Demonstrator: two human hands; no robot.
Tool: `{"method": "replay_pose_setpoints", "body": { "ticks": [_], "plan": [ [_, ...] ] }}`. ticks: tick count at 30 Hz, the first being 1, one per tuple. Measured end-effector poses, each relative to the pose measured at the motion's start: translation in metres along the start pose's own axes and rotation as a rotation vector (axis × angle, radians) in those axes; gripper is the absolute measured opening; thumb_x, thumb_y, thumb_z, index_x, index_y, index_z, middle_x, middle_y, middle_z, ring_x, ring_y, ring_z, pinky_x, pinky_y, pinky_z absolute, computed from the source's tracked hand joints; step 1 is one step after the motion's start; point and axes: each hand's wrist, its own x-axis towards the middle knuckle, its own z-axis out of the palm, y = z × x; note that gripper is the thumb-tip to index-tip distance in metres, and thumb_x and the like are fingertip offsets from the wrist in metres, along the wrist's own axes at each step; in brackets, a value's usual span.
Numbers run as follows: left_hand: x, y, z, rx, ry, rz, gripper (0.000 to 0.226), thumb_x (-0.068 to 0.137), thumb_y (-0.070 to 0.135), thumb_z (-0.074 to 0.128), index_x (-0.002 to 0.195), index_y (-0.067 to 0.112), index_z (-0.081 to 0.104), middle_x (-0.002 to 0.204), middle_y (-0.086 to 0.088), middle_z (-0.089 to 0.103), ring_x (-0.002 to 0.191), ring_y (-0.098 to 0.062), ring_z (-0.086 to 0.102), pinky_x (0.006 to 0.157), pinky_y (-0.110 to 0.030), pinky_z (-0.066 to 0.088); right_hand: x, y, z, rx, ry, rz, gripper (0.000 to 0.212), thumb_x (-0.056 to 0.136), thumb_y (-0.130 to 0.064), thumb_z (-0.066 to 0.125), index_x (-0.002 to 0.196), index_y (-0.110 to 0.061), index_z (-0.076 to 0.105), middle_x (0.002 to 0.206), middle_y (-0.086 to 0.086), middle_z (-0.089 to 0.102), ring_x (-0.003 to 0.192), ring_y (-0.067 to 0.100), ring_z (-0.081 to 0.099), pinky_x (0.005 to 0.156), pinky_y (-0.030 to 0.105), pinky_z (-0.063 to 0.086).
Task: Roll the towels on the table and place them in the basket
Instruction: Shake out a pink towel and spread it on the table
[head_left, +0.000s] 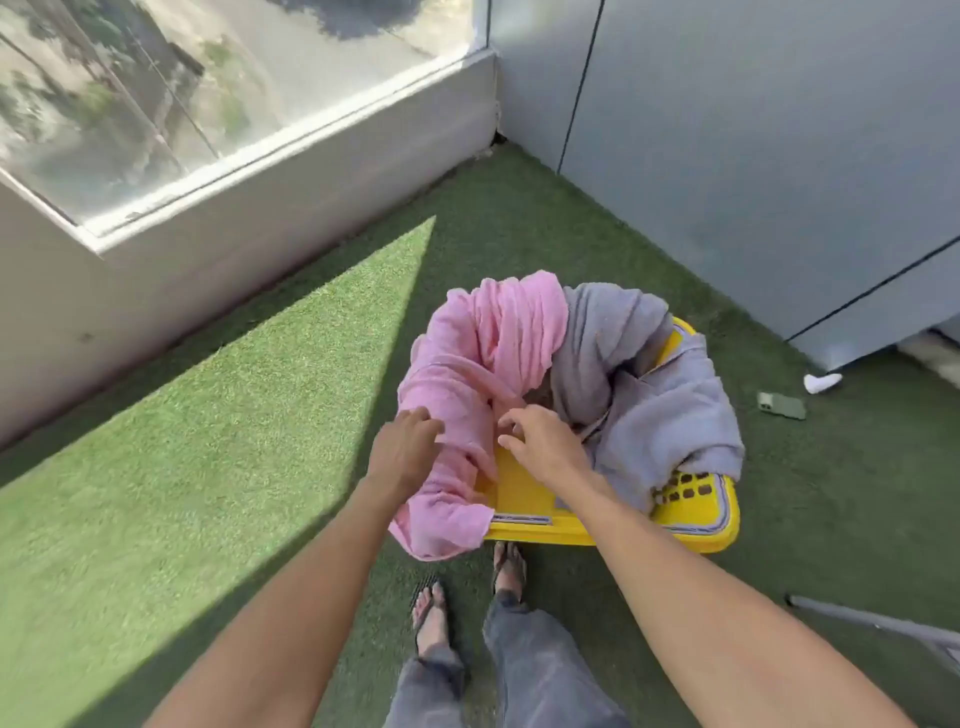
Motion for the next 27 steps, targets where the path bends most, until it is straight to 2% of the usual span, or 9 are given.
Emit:
{"method": "replay_pose_setpoints", "body": {
  "ticks": [1,4,6,9,12,16,22,27],
  "plan": [
    [0.001,-0.004,0.004,0.010,-0.032,-0.043,0.027,0.091,0.024,0.059,0.117,0.017,0.066,0.113,-0.005,0.061,0.108,-0.028,0.056,0.085,-0.041,0.050,0.010,0.000,0.007,0.006,-0.048,-0.021,0.028,0.087,-0.030,0.066,0.115,-0.023,0.067,0.108,0.004,0.065,0.103,0.025,0.061,0.084,0.034,0.047],
    [0.001,-0.016,0.017,-0.034,0.023,-0.121,0.024,0.089,0.017,0.064,0.113,0.014,0.067,0.106,-0.006,0.061,0.098,-0.028,0.058,0.080,-0.044,0.052,0.031,-0.008,0.026,0.008,-0.140,-0.084,0.035,0.086,-0.031,0.067,0.120,-0.021,0.064,0.113,0.006,0.066,0.108,0.027,0.061,0.089,0.038,0.050],
    [0.001,-0.020,0.025,-0.060,0.052,-0.155,0.021,0.087,0.015,0.066,0.108,0.014,0.068,0.101,-0.005,0.063,0.091,-0.027,0.059,0.074,-0.045,0.054,0.041,-0.012,0.042,0.010,-0.165,-0.128,0.039,0.085,-0.027,0.068,0.123,-0.020,0.062,0.117,0.005,0.065,0.112,0.027,0.060,0.092,0.040,0.050],
    [0.004,-0.021,0.027,-0.055,0.117,-0.165,0.013,0.088,0.021,0.065,0.095,0.012,0.070,0.092,-0.004,0.063,0.084,-0.025,0.057,0.067,-0.045,0.053,0.050,-0.016,0.058,0.018,-0.169,-0.218,0.035,0.087,-0.021,0.067,0.121,-0.016,0.063,0.114,0.007,0.063,0.108,0.028,0.060,0.088,0.042,0.051],
    [0.005,-0.019,0.029,-0.076,0.163,-0.174,0.014,0.090,0.024,0.063,0.089,0.013,0.070,0.089,-0.002,0.063,0.085,-0.024,0.057,0.067,-0.042,0.052,0.053,-0.018,0.068,0.040,-0.103,-0.222,0.024,0.088,-0.022,0.066,0.111,-0.016,0.065,0.104,0.003,0.061,0.097,0.026,0.060,0.079,0.038,0.051],
    [0.001,-0.014,0.028,-0.171,0.213,-0.193,0.015,0.093,0.023,0.058,0.091,0.011,0.067,0.090,-0.004,0.066,0.083,-0.025,0.059,0.069,-0.044,0.051,0.054,-0.018,0.069,0.074,-0.065,-0.239,0.009,0.091,-0.021,0.060,0.093,-0.013,0.065,0.095,0.001,0.060,0.090,0.024,0.059,0.071,0.038,0.049],
    [-0.012,-0.002,-0.008,-0.373,0.283,-0.145,0.014,0.099,0.024,0.048,0.098,0.012,0.055,0.090,-0.007,0.070,0.072,-0.028,0.063,0.064,-0.045,0.050,0.042,-0.030,0.039,0.247,0.000,-0.278,0.007,0.094,-0.026,0.056,0.092,-0.020,0.057,0.088,0.000,0.067,0.086,0.023,0.062,0.072,0.041,0.049],
    [-0.009,0.019,-0.064,-0.450,0.292,0.002,0.014,0.098,0.029,0.046,0.099,0.017,0.052,0.083,-0.007,0.068,0.067,-0.027,0.062,0.064,-0.046,0.052,0.020,-0.042,-0.011,0.354,0.156,-0.234,0.007,0.094,-0.028,0.055,0.093,-0.021,0.057,0.090,-0.002,0.070,0.083,0.019,0.066,0.076,0.043,0.052]
  ]
}}
